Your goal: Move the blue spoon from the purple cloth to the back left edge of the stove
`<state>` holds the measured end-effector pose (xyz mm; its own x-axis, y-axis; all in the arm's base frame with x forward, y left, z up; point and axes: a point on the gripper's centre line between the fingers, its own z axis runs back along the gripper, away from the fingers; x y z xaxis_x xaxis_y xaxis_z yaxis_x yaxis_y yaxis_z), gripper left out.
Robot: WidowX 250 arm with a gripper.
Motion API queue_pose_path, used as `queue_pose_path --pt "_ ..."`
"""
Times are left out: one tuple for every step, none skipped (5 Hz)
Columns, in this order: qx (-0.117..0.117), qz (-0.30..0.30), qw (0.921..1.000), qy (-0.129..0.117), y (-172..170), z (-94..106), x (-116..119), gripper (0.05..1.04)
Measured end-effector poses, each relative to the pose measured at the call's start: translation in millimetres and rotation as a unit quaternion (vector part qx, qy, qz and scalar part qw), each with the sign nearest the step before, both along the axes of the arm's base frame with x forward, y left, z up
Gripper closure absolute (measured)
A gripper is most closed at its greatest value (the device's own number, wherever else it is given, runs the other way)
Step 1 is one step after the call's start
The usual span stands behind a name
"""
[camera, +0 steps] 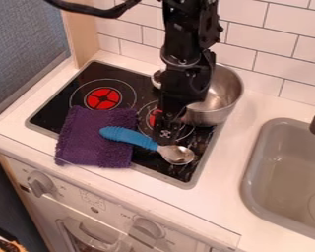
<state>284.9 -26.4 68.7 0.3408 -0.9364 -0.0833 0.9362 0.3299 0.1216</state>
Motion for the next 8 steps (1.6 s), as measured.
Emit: queue_pose_path --pt "0.002 0.000 0.9999 0.014 0.3 -7.5 -2.8 0.083" --pt "0.000 0.010 0.9997 0.023 6.7 -11.3 -5.7 0.083" --pt "0.000 0.017 0.9995 0.028 9.3 -16.9 -10.2 0.083" --pt "0.003 0.023 0.9991 0.037 13.6 -28.1 -9.3 0.083" --pt "0.013 0.021 0.9985 0.050 16.3 -39.0 -7.3 0.083" --pt "0.015 0.015 0.9986 0.049 16.4 -52.5 2.0 0.083" --pt "0.013 0.010 0.9990 0.043 18.5 -61.3 10.6 0.085" --pt "0.009 0.006 0.9990 0.044 15.4 -64.8 28.6 0.151"
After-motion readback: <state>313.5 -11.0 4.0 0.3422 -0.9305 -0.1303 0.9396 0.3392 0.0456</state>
